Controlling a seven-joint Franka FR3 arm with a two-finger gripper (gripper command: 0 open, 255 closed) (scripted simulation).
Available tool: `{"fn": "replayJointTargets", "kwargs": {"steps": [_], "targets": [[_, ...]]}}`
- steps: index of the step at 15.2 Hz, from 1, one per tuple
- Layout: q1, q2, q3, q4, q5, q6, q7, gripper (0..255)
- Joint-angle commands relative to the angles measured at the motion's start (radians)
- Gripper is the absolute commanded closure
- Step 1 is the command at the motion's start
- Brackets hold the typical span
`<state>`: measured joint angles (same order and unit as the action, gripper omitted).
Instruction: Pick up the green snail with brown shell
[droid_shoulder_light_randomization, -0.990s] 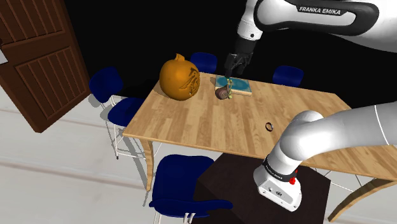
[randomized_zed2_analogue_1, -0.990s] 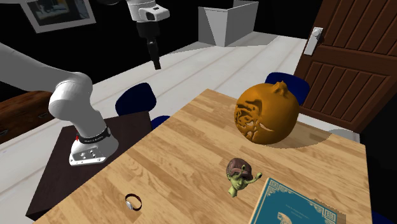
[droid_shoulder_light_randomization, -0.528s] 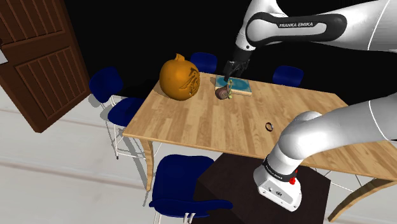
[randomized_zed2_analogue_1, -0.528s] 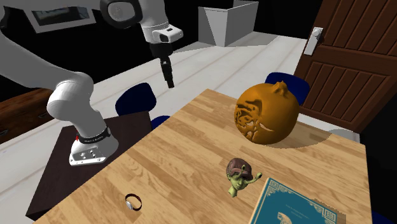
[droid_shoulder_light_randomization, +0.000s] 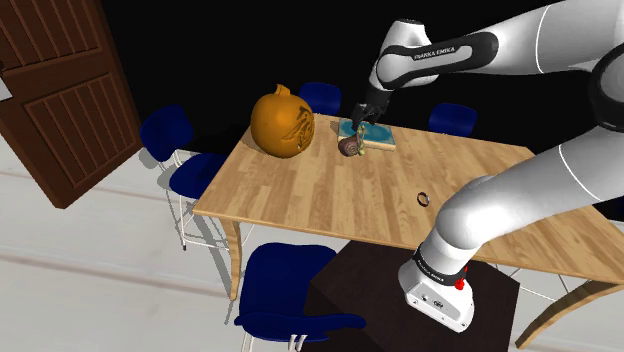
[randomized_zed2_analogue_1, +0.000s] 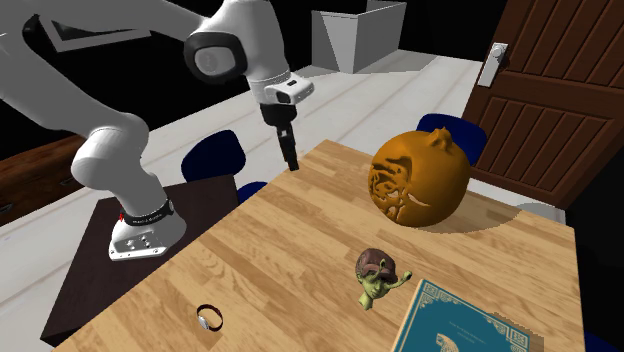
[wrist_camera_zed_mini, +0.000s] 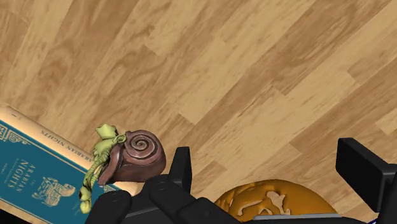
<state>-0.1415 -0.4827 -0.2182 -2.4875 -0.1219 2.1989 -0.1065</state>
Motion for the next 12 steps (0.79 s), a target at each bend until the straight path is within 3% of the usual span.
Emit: {"fn": "replayJointTargets", "kwargs": {"steps": [1,7,12], "targets": [[-0.011,0.057,-0.032,0.013,-0.005,0.061,-0.028,0],[-0.025,0.245,-0.122,0.079,0.029,0.227,-0.117,0],[-0.029,0.418,-0.188,0.168,0.127,0.339,-0.229,0]]}}
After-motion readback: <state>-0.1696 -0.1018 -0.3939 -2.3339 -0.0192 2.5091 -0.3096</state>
